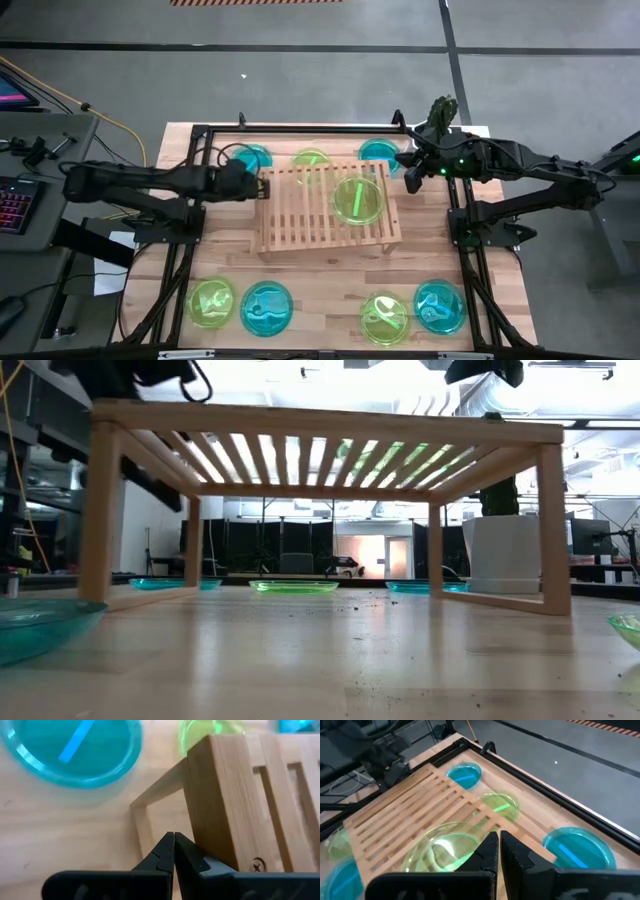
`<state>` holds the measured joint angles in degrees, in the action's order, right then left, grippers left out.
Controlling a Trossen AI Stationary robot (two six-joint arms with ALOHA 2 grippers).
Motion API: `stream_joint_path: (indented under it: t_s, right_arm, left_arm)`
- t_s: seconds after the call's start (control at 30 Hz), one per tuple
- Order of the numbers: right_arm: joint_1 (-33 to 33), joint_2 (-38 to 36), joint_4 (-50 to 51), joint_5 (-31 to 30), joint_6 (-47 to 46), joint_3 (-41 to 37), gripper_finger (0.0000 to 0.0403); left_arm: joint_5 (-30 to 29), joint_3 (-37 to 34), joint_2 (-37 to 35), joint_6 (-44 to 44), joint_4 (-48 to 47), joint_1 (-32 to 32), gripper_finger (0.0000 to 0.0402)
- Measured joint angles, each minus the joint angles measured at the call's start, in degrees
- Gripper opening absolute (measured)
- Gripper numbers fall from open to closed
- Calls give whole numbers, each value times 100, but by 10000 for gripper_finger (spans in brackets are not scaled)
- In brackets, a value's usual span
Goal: Place and stack plates onto a shelf
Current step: Adjust the shelf, then put the blue plate on the shelf
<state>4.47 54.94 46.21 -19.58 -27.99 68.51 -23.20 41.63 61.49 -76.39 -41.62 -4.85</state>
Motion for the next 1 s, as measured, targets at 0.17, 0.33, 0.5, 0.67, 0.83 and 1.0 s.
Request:
stream_joint_path:
  t_s: [0.17,0.33,0.5,0.67,0.83,1.0]
  right_arm:
    - [0,-2,40,55,24,0,0]
    - [0,-2,37,68,107,0,0]
    - [0,-2,35,68,105,0,0]
    - [0,-2,33,68,105,0,0]
    - [0,-1,30,68,87,0,0]
    - [0,0,29,9,94,0,0]
  left_arm:
    - [159,0,329,640,872,-534,0]
    - [509,9,369,1133,764,-952,0]
    - [160,379,-170,1717,32,-1470,0]
    - [-226,492,-478,2290,-644,-2109,0]
    - [-139,41,-489,1854,-521,-2734,9]
    - [255,-801,-491,1180,20,-3070,36]
